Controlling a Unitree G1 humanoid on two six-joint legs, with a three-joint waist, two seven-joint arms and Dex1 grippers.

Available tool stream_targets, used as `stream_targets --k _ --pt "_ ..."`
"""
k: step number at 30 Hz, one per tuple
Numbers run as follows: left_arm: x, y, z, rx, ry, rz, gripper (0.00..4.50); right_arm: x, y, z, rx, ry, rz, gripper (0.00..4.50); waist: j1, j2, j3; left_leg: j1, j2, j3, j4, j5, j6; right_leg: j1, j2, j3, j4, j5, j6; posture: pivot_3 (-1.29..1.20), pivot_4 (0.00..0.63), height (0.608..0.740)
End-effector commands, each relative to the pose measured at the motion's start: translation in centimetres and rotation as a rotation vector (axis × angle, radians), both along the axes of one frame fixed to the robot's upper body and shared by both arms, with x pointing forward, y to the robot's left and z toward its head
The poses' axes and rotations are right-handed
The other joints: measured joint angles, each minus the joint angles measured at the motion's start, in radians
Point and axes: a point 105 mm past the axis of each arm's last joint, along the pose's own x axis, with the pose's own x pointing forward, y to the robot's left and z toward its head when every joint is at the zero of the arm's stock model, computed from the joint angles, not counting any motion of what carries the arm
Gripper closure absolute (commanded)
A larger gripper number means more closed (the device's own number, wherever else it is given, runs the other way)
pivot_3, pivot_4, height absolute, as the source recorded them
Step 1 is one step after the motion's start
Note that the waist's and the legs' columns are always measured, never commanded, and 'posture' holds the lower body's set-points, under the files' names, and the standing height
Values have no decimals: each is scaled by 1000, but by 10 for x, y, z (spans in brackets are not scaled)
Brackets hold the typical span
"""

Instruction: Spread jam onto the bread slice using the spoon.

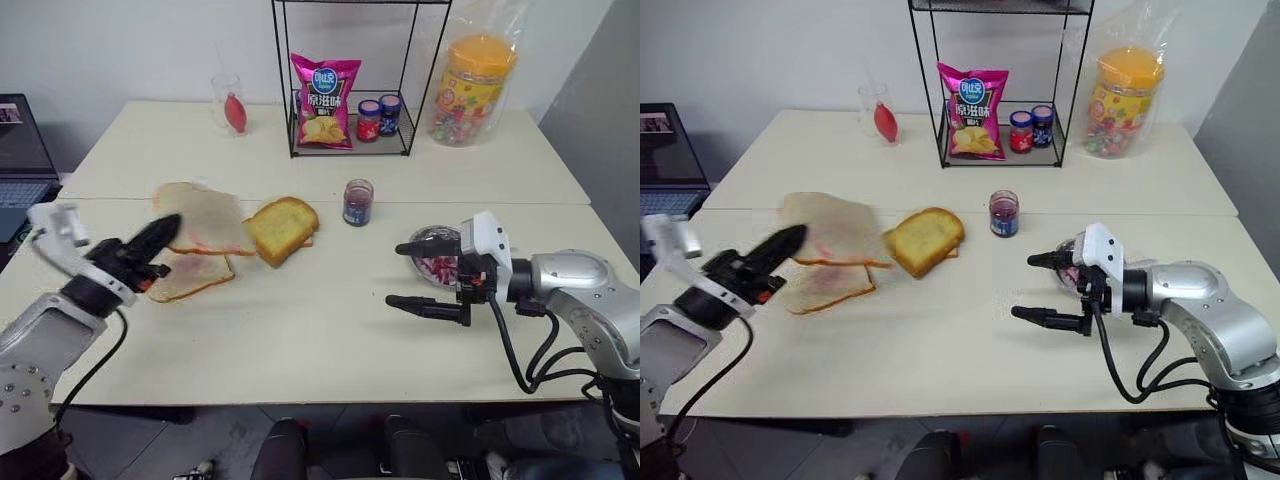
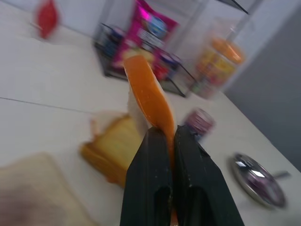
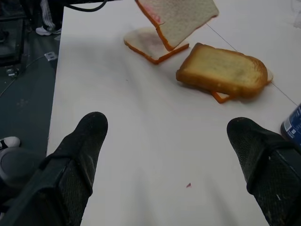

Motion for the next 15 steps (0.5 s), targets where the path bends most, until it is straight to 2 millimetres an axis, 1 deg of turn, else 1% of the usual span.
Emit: stream_targets --k 1,4,5,7,10,11,13,15 --pt "-14 -37 -1 9 53 -257 4478 -12 -8 12 -2 -37 -13 0 0 0 0 0 0 0 0 0 0 0 0 0 0 0 0 0 150 740" --pt "-16 -47 -6 8 92 -329 4478 -19 -11 12 -3 -20 -27 0 0 1 0 0 0 0 -1 0 0 0 0 -1 1 0 -1 0 150 740" --pt "-16 -53 -12 18 117 -360 4478 -22 -12 10 -9 -8 -31 0 0 1 0 1 0 0 -1 0 0 0 0 -1 1 -1 -1 0 150 740" --pt "-14 -66 -27 54 164 -407 4478 -27 -15 7 -21 18 -38 0 1 1 0 1 0 0 0 0 0 0 0 0 1 -3 -5 0 150 740" --pt "-5 -77 -53 142 186 -413 4478 -30 -18 2 -43 24 -70 0 1 1 0 1 0 0 0 0 0 0 0 0 0 -3 -5 0 150 740" --pt "1 -82 -67 168 200 -398 4478 -31 -20 -1 -57 30 -82 0 1 1 0 1 0 0 0 0 0 0 0 0 0 -3 -5 0 150 740" --pt "8 -90 -88 197 219 -378 4478 -35 -21 -6 -71 42 -98 0 3 3 -1 0 0 0 0 0 0 0 0 0 0 -3 -5 0 150 740" --pt "10 -92 -99 210 222 -365 4478 -38 -22 -8 -77 44 -110 0 4 2 0 -1 0 0 0 0 0 -1 0 0 -1 -3 -5 0 150 740"
